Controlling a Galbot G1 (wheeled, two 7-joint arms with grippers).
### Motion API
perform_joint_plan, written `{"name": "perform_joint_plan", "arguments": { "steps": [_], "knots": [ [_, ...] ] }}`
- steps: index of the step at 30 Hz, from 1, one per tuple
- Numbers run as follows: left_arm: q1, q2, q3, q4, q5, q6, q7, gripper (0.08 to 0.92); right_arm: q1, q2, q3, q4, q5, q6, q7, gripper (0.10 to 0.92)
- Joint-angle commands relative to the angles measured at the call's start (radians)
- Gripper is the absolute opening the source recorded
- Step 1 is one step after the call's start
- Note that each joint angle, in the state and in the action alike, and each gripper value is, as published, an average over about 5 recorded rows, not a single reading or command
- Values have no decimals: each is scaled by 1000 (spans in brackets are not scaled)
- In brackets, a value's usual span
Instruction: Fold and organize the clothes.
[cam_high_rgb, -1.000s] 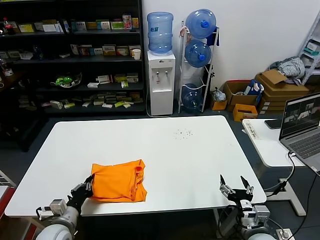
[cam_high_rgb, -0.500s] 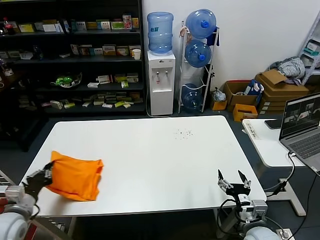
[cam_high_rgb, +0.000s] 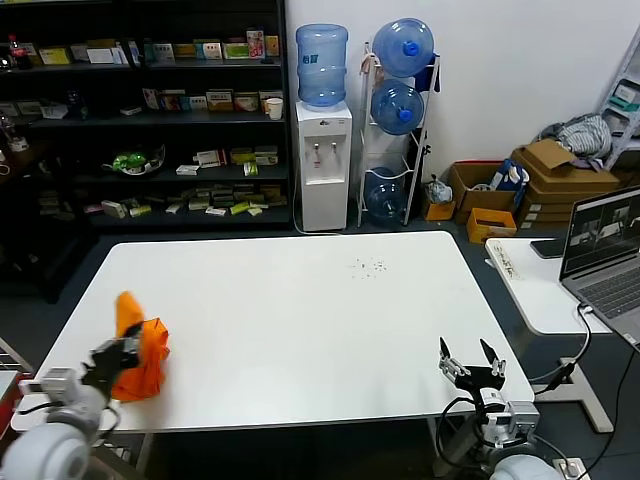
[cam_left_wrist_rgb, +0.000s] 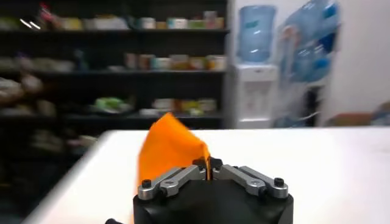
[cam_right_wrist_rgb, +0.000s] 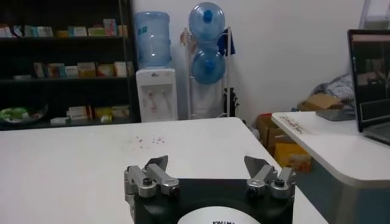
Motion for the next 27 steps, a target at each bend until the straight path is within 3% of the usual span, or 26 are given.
{"name": "perform_joint_plan", "arguments": {
  "steps": [1, 6, 11, 15, 22, 27],
  "knots": [
    [-435, -205, 735, -118, -270, 22, -206, 110, 0, 25, 36, 2, -27, 8, -5, 823],
    [-537, -341, 871, 18, -180, 45, -222, 110, 18, 43, 42, 1, -35, -4, 3, 823],
    [-526, -437, 859, 113, -83, 46, -183, 136, 34, 46, 52, -14, -28, -10, -20, 823],
    [-469, -477, 797, 112, -34, 46, -161, 237, 44, 45, 63, -29, -9, -16, -50, 823],
    [-308, -422, 591, 20, 35, 22, -78, 445, 42, 35, 65, -26, -9, -10, -95, 823],
    [-120, -322, 381, -14, 201, -126, 106, 583, 17, 32, 81, -18, -12, 18, -133, 823]
  ]
}}
